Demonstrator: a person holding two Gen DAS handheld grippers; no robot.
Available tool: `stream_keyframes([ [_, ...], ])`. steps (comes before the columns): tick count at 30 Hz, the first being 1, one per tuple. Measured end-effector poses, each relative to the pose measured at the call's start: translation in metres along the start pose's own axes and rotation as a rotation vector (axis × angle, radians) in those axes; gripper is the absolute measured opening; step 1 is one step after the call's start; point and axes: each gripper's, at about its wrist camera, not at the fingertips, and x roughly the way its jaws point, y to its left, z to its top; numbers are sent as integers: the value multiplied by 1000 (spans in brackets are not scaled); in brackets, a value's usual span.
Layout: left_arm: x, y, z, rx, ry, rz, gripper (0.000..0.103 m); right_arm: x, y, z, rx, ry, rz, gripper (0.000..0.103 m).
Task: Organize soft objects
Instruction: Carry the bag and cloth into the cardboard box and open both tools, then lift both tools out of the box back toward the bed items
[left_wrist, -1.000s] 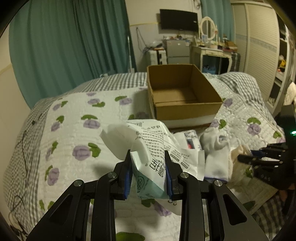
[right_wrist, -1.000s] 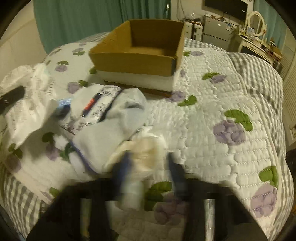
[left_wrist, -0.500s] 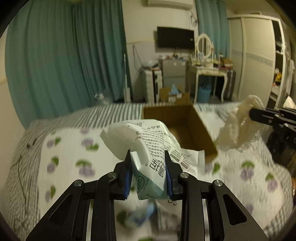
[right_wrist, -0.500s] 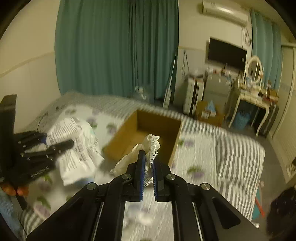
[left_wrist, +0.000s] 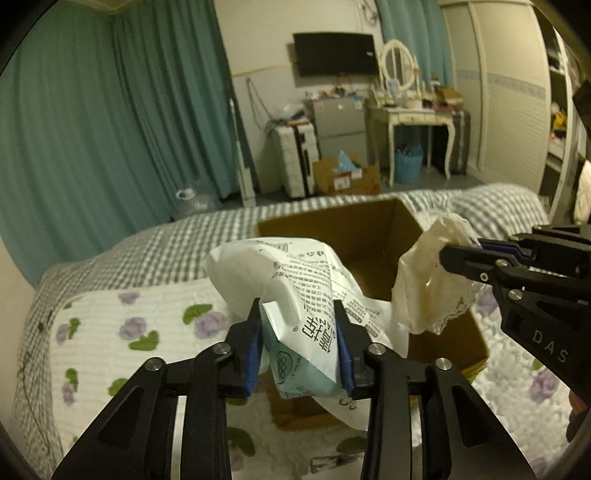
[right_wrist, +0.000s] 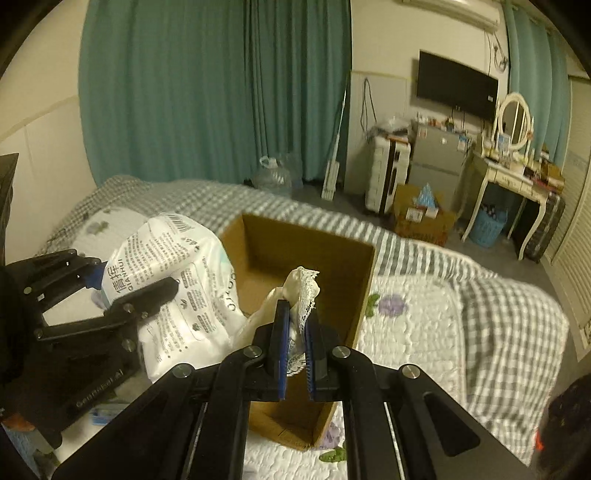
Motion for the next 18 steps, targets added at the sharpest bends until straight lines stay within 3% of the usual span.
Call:
stream_keyframes([
  [3,3,-5,-3,18,1,8,58,11,-8,-9,9,7,8,12],
  [5,-3,-7,-4,21,-16,30,75,11,-12,-9,27,4,-6,41],
  [7,-16,-3,-2,11,-36,39,81,2,-16,-7,49,-13,-17,58],
  [9,-30,4,1,-9,-46,35,83,-13,-20,-3,62,-40,-27,60],
  [13,-76,15,8,-49,-79,22,86,-62,-16,5,62,-94,-51,78],
  [18,-144,24,13,-65,-146,39,89,-135,-4,13,63,-151,-81,91],
])
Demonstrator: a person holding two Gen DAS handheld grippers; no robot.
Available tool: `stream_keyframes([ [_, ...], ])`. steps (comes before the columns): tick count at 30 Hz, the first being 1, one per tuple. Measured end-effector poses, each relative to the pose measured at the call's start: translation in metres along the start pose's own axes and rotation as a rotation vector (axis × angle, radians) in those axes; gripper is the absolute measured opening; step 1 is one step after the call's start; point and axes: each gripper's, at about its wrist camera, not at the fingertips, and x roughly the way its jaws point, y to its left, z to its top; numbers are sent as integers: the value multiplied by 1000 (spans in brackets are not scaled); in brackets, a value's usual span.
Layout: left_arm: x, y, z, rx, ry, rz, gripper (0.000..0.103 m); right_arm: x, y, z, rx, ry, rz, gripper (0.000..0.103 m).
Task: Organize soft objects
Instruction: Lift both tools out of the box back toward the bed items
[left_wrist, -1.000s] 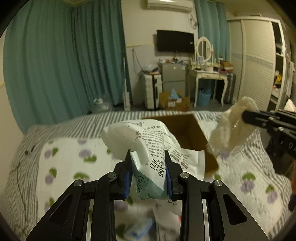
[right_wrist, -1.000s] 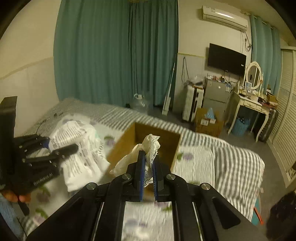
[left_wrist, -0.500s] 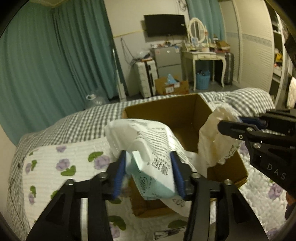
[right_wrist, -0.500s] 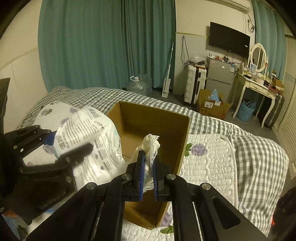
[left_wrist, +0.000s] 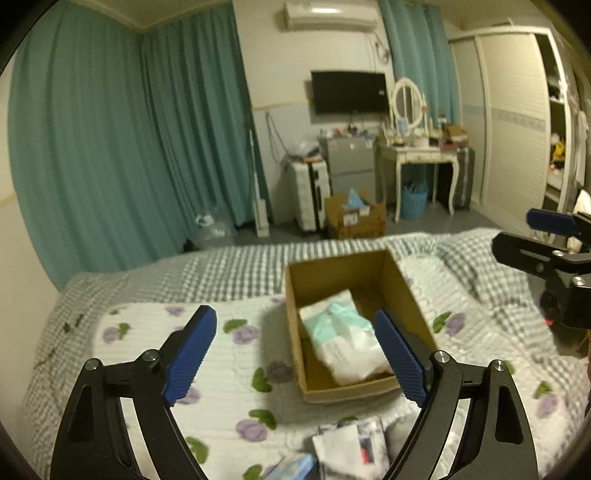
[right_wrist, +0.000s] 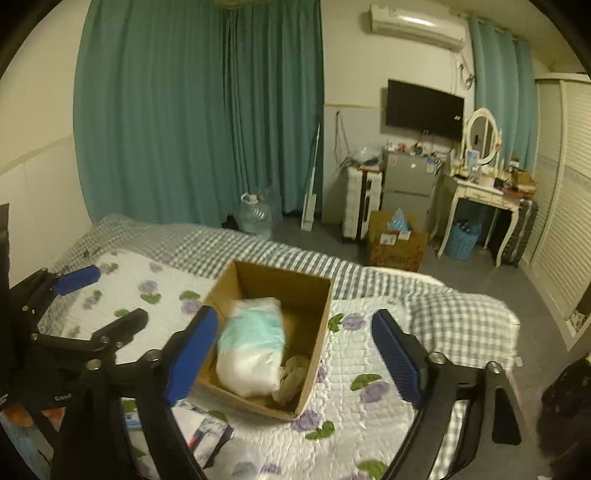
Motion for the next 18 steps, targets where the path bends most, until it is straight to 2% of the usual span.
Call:
stream_keyframes([
  [1,-14,2,2,-3,-16,3,91,-19,2,4,5,-11,-5,96],
  [3,-36,7,4,-6,-42,1,103,-47,10,9,2,-18,-3,100],
  [6,-75,12,2,-10,-91,-7,103,-85,23,13,-24,-47,-17,103],
  [10,-100,16,-12,-17,-89,-29,103,-127,42,8,-80,-67,-43,103],
  [14,-105,14,-39,-43,-57,-33,103,-138,56,-17,-98,-23,-42,103],
  [18,-85,11,-81,-77,23,-30,103,-124,61,-58,-103,46,-30,103],
])
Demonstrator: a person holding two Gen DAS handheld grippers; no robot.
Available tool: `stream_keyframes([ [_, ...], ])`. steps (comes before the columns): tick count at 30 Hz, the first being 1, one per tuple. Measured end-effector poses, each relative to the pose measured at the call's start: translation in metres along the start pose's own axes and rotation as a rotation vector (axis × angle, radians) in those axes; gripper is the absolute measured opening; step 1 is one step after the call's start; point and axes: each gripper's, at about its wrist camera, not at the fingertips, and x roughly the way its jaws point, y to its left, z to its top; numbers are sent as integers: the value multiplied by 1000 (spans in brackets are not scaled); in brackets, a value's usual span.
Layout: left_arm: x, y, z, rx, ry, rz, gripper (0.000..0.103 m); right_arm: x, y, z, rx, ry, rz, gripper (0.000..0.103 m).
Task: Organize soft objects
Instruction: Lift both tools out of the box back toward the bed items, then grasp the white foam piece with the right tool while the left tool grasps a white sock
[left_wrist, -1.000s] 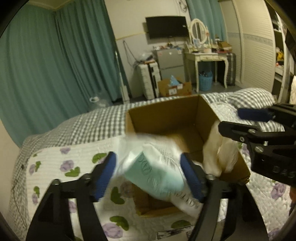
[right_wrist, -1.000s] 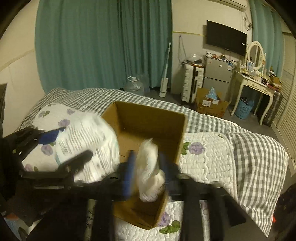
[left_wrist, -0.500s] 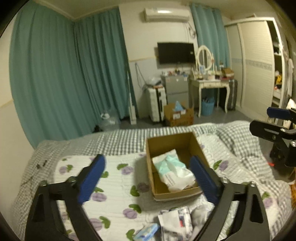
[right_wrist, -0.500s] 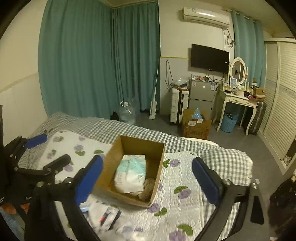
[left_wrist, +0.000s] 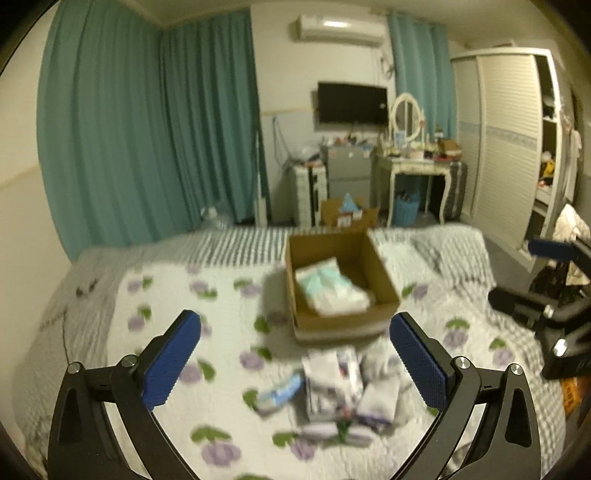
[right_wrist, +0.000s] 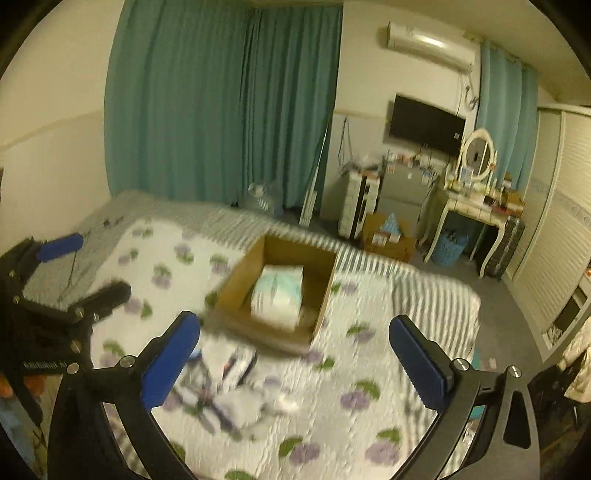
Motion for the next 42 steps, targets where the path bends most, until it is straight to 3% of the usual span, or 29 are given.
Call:
stream_keyframes([
  [7,56,-6,-73,-57,148,-12,103,84,11,-96,-6,207,6,103],
  [13,89,-7,-118,-46,259,8,103,140,14,-144,19,353,70,102],
  [16,96,-10,-129,-38,286,-8,103,164,15,-160,53,428,129,84],
  [24,109,-24,-142,27,353,-14,102,202,29,-179,33,551,193,69],
  [25,110,-25,-143,30,359,-19,102,207,32,-182,24,568,202,62],
  [27,110,-27,-143,37,365,-28,102,210,39,-185,-1,581,228,47],
  [30,111,-29,-143,50,375,-35,102,204,43,-186,-22,555,229,43],
  [37,118,-38,-145,69,420,-71,95,157,19,-171,53,414,181,41],
  [40,131,-37,-146,3,459,-121,93,149,14,-167,54,395,159,41],
  [42,142,-33,-145,-92,474,-167,93,148,11,-166,63,393,161,41],
])
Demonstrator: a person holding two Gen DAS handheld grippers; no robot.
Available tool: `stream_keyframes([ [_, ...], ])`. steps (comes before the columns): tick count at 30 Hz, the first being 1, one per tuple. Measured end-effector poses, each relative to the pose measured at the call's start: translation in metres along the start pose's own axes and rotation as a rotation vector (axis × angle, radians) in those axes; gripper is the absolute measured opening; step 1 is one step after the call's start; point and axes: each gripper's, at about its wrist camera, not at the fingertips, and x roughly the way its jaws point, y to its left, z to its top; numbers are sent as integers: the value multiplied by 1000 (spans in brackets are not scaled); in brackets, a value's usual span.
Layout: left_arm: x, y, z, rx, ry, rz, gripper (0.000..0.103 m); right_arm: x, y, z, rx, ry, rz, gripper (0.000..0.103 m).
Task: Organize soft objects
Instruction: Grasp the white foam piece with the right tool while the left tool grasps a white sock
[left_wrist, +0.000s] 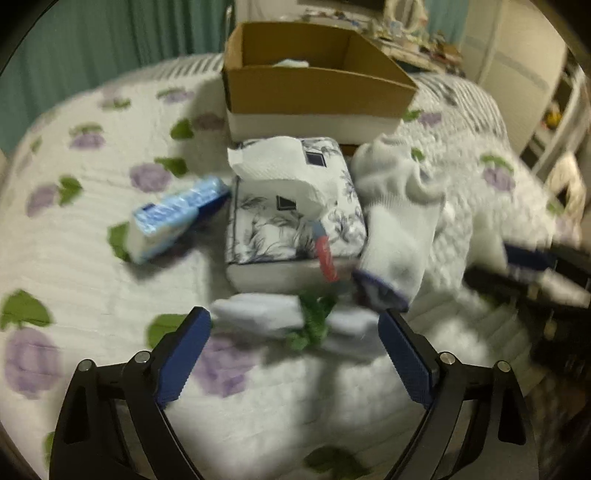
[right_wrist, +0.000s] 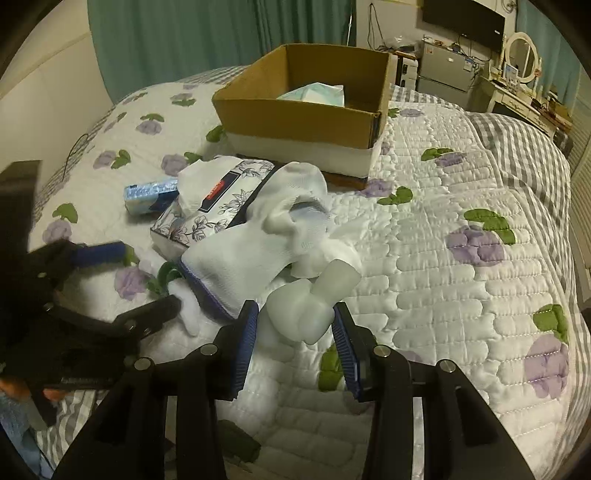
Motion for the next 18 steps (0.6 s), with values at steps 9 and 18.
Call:
stream_keyframes([
  [9,15,-10,-6,11,33,15,54,9,-3,0,18,15,8,41],
  [18,-24,-18,-19,68,-7,8,15,-12,1,0,13,-24,8,41],
])
